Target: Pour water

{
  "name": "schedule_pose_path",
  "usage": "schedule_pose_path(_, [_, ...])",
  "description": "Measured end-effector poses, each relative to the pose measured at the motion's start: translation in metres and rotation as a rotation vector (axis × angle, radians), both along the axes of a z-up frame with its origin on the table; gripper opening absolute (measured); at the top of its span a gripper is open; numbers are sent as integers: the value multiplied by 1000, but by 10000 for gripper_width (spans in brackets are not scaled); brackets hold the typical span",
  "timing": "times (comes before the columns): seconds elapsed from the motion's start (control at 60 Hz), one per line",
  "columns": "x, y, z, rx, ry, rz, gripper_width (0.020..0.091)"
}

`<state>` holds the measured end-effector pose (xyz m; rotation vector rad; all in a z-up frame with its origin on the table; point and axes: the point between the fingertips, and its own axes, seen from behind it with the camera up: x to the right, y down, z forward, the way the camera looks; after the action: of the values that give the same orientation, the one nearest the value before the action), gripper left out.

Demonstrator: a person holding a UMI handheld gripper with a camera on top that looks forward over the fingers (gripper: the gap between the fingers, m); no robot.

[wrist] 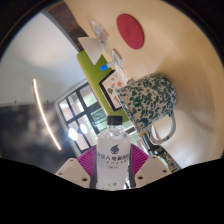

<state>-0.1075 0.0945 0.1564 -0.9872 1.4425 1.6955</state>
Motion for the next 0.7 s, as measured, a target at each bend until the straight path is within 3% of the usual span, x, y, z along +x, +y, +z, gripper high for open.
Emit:
schedule_pose_path(0.283, [-4,-14,-1,-27,53,16,444])
schedule_pose_path(0.467, [-27,-30,42,148,-438,56,443])
schedule_pose_path(0.567, [-11,-35,104,292,-833,-58,444])
schedule_pose_path(0.633, [18,-49,161,395,-1113,-202,446])
schedule_pose_path(0.7, [53,-67,193,475,-1397,-355,443])
